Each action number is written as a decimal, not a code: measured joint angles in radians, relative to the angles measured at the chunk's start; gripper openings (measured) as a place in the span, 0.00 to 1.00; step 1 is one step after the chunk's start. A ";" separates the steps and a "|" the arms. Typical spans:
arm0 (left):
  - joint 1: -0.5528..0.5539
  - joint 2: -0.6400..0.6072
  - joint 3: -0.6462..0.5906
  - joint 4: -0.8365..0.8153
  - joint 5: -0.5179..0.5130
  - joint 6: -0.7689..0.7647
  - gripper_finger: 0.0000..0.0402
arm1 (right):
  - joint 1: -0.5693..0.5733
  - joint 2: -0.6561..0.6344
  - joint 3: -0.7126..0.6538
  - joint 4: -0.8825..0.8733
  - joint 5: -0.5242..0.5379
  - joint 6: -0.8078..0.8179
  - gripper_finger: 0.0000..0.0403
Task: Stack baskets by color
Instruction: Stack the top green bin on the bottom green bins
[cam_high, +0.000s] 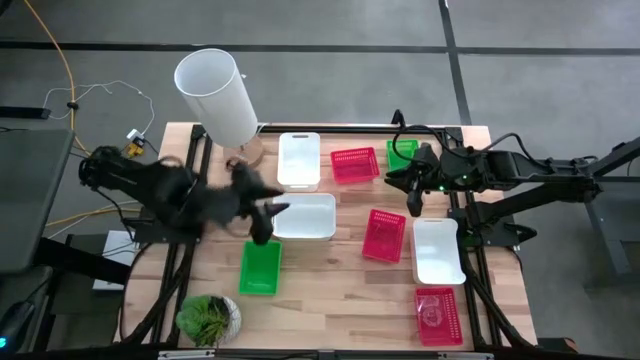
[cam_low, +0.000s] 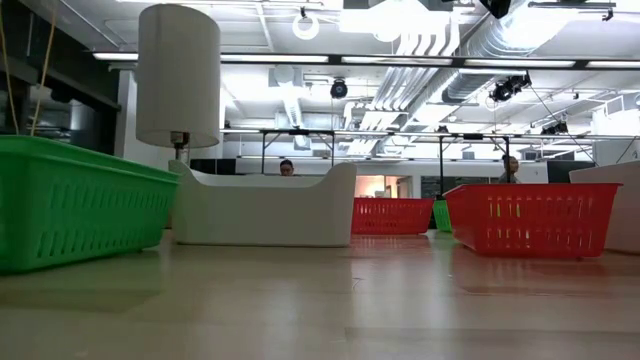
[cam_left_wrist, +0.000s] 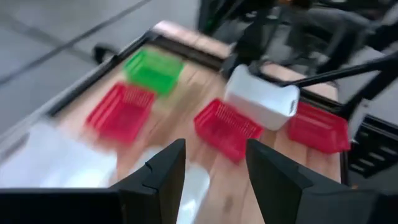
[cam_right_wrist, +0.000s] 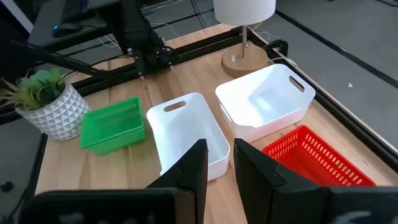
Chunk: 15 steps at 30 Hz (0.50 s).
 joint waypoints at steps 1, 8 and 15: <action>0.041 -0.001 -0.004 0.048 0.061 0.069 0.38 | 0.000 0.000 0.000 0.001 -0.005 -0.005 0.17; 0.243 -0.022 -0.161 0.392 0.450 0.227 0.38 | 0.000 0.000 0.000 0.036 -0.005 -0.004 0.17; 0.296 -0.148 -0.372 0.653 0.493 0.228 0.38 | 0.000 0.000 0.000 0.062 -0.004 0.016 0.17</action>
